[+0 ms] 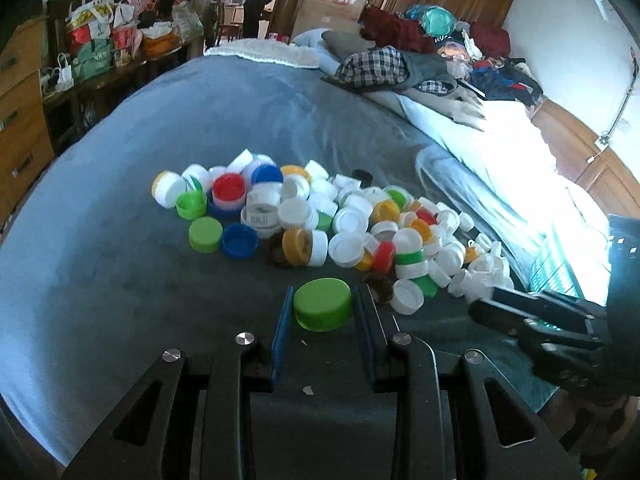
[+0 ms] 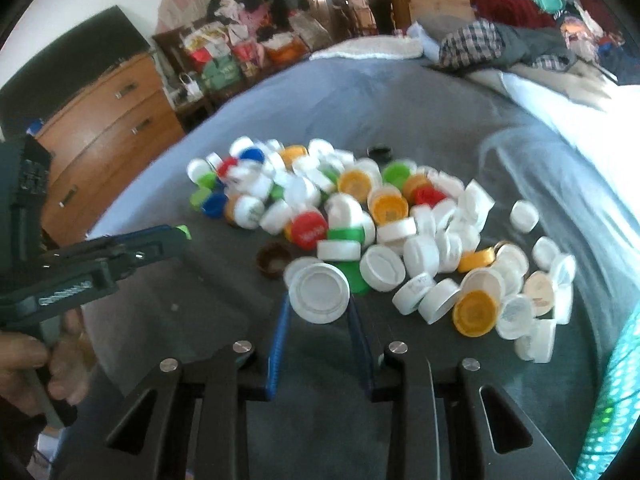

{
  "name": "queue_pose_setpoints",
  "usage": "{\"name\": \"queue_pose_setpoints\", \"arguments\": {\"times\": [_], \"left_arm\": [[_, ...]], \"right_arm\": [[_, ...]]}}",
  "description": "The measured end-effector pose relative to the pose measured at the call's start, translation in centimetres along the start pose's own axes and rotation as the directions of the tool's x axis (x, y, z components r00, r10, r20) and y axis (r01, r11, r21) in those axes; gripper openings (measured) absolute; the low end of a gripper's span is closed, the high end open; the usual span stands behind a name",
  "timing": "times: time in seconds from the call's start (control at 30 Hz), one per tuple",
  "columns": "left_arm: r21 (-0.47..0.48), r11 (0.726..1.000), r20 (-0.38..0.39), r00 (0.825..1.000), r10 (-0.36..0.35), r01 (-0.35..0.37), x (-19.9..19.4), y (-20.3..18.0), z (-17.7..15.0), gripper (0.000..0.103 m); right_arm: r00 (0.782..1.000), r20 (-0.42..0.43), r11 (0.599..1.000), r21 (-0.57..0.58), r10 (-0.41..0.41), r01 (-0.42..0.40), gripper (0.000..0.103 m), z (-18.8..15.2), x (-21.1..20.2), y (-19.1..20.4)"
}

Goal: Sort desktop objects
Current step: 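Grasp a green cap with the left tool while the right tool grasps a white cap, then carry the green cap in the left tool while the right tool carries the white cap to the basket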

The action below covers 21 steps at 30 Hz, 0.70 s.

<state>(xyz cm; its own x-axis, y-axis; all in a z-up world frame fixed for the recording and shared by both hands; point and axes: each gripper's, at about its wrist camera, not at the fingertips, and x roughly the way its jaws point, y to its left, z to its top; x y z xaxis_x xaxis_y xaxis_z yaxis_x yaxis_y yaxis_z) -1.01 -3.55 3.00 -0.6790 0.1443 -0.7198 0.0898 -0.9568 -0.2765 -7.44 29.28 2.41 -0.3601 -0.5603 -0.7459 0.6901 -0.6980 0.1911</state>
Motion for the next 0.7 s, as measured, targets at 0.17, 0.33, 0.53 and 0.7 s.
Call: {"name": "queue_pose_setpoints", "arguments": {"times": [0.17,0.33,0.53,0.7], "left_arm": [[0.005,1.000,0.037,0.999,0.001,-0.001,-2.0,-0.6,1.0,0.026],[0.024,1.000,0.078,0.997,-0.009,0.007,-3.8,-2.1,2.1,0.026],[0.052,0.998,0.096,0.994,-0.042,0.037,-4.8,-4.5,3.2,0.026],[0.098,0.993,0.100,0.992,-0.080,0.070,-4.7,-7.8,4.5,0.026]], "right_arm": [[0.998,0.058,1.000,-0.003,-0.007,0.007,0.032,0.9,-4.0,0.4],[0.992,0.126,1.000,0.004,-0.026,0.026,0.032,1.6,-8.5,0.1],[0.979,0.194,0.998,0.020,-0.066,0.063,0.032,1.5,-13.6,-1.0],[0.968,0.224,0.992,0.064,-0.117,0.105,0.032,0.7,-16.5,-3.3]]}}
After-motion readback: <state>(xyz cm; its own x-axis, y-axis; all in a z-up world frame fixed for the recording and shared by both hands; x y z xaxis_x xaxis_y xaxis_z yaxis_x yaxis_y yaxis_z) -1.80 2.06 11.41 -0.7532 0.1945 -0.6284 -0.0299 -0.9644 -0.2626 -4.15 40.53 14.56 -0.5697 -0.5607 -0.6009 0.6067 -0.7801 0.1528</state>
